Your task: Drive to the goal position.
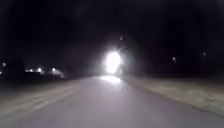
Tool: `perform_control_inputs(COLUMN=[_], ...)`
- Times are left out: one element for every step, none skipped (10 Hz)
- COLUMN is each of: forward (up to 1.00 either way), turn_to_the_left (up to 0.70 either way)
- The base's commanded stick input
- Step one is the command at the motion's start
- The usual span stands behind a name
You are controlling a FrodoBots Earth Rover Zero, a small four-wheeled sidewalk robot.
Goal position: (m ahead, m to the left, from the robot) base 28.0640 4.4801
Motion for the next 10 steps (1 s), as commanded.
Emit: perform_control_inputs(forward=[1.0, 1.0, 1.0, 1.0, 1.0, 1.0, 1.0, 1.0, 1.0, 1.0], turn_to_the_left=[0.02, 0.02, 0.03, 0.07, 0.12, 0.14, 0.15, 0.14, 0.1, 0.09])
